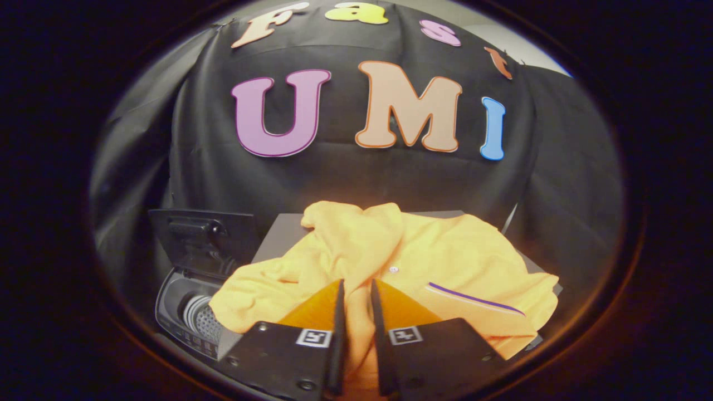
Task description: Put the clothes into the washing machine and then close the washing machine lid.
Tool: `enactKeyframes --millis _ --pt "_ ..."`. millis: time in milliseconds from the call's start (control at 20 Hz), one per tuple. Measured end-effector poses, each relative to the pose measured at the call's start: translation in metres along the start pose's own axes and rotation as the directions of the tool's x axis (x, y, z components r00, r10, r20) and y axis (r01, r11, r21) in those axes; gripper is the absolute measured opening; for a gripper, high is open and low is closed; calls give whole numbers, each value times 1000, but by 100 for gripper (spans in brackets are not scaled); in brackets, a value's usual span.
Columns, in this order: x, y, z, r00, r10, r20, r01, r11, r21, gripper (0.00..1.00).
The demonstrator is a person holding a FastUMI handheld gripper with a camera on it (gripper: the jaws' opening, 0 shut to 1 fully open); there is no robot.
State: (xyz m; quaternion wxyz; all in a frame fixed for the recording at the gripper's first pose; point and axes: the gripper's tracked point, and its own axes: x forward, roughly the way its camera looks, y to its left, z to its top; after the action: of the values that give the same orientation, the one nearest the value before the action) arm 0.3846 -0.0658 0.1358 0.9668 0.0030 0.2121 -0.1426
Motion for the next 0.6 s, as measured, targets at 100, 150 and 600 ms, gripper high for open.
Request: enactKeyframes --millis 100,150,600 --pt "0 1 1 1000 -3 -8 4 997 74 8" --pt "-2 3 6 1000 7 1 -7 995 95 5" --pt "-58 71 100 981 124 147 -141 984 109 2"
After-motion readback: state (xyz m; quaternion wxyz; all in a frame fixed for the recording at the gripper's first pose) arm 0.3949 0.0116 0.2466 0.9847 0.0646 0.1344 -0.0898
